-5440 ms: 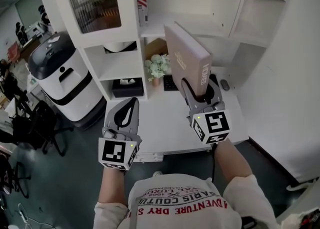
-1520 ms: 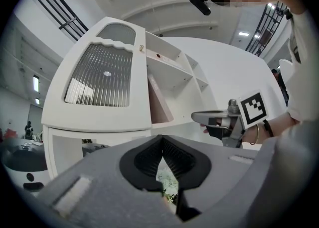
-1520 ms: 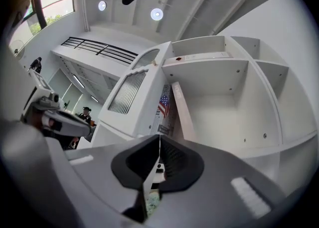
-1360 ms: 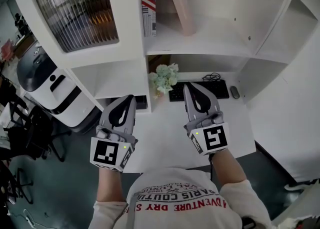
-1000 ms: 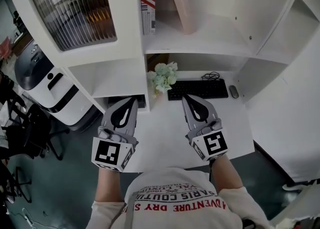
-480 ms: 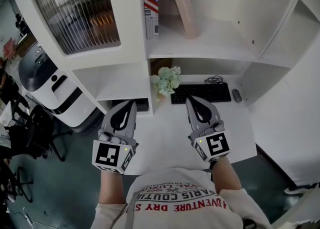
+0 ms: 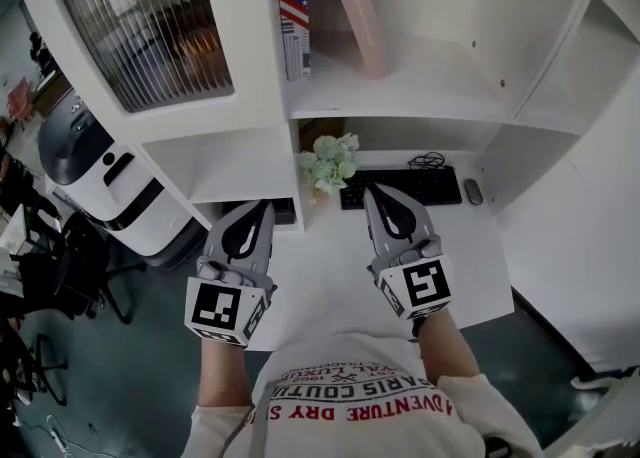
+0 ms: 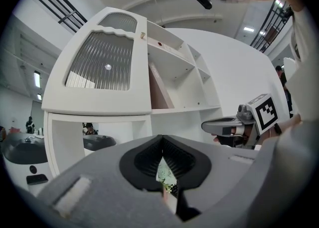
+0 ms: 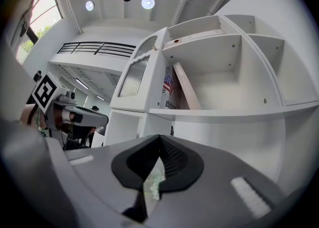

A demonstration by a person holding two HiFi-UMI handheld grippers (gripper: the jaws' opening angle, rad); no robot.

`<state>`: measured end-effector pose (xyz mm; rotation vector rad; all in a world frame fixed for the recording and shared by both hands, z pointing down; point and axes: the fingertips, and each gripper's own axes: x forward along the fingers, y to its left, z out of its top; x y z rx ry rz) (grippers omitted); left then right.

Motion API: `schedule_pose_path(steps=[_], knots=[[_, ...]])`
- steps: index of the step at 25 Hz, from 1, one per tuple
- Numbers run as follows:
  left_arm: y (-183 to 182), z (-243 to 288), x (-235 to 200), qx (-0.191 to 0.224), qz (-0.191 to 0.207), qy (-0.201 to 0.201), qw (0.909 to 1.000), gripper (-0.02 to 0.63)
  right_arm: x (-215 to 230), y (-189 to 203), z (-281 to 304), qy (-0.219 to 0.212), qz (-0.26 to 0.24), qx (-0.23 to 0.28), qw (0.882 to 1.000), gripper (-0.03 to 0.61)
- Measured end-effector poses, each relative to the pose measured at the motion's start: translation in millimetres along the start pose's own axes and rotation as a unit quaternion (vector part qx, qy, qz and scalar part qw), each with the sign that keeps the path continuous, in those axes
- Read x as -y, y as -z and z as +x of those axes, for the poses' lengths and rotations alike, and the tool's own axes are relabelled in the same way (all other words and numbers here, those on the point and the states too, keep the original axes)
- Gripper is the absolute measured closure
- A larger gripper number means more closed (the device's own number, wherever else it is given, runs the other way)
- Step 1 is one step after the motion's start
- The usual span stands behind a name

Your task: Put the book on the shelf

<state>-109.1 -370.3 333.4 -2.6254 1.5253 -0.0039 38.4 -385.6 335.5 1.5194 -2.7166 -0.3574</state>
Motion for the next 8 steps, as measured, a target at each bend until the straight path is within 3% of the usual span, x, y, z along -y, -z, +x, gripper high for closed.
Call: schedule_pose_path(steps=[8], knots=[[0.3, 0.6, -2.2, 0.001, -0.001, -0.01, 0.9999, 0.609, 3.0, 5.2, -1.2, -0.004, -0.007, -0.01, 1.0, 0.578]])
